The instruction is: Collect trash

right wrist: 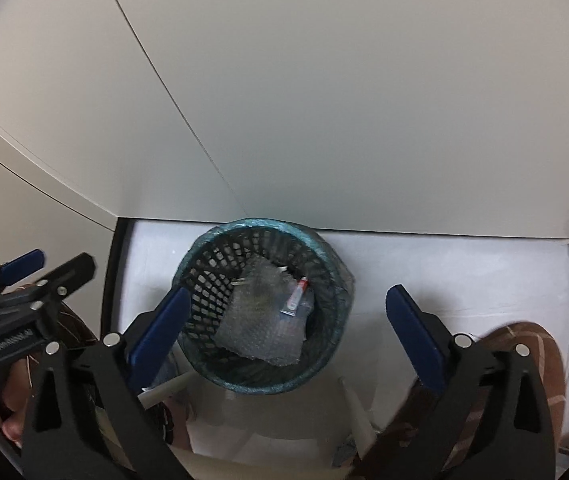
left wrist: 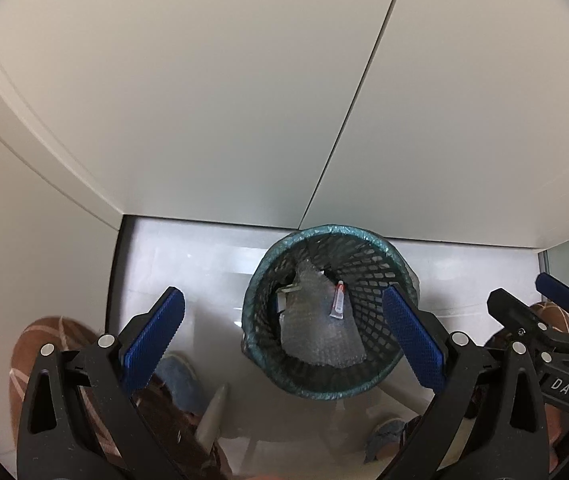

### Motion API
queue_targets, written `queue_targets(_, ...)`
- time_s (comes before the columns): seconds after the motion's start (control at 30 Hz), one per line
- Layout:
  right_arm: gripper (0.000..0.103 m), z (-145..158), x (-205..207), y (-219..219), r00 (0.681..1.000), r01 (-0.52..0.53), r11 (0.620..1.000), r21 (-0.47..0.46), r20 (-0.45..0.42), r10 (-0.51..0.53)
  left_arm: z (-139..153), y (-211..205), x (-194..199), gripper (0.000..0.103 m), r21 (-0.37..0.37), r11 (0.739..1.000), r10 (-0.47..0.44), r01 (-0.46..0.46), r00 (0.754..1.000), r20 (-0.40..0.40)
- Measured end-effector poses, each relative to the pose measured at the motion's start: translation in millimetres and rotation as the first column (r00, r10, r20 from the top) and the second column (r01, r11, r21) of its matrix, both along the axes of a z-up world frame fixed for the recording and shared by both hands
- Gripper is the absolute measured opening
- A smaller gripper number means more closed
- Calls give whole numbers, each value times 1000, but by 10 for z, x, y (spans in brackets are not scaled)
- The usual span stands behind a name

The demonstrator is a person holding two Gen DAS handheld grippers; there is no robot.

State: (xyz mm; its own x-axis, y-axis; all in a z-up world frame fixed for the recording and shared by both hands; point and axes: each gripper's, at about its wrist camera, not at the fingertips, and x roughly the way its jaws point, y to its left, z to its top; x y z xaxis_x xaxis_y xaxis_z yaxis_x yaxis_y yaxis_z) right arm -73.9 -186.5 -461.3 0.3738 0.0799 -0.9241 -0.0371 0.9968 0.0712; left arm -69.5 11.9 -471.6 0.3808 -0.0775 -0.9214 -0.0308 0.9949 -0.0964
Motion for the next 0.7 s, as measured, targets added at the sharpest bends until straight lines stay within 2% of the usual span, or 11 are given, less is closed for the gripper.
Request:
queue_targets(0.13, 95, 99, -158, -33, 1000, 22, 1000, -12, 14, -22, 57, -18, -142, 97, 20, 1000, -9, 9, 1000, 6)
queue_targets(0.27, 95, 164, -247, -17, 997, 35, 998, -56, 64, -31, 29, -76, -243, 97, 76, 997, -24, 23, 999, 23)
queue_targets(0.33, 95, 145, -232, -25, 998, 41, 997, -63, 56, -37, -15, -78, -245, 97, 86, 996, -26, 25, 1000, 4)
queue_targets(0.53, 95, 116, -220, -57, 998, 53, 997, -65, 43, -50, -7, -47, -255, 97, 72, 997, -35, 34, 999, 13)
queue_targets(0.6, 95, 135, -211, -53, 997, 56, 996, -63, 47, -53, 55, -45, -264, 97, 70, 997, -37, 36, 999, 7)
queue_targets(0.7, 95, 325, -246, -81, 996, 68, 997, -43, 55, -66, 280, -58, -290, 97, 56, 998, -39, 37, 999, 21)
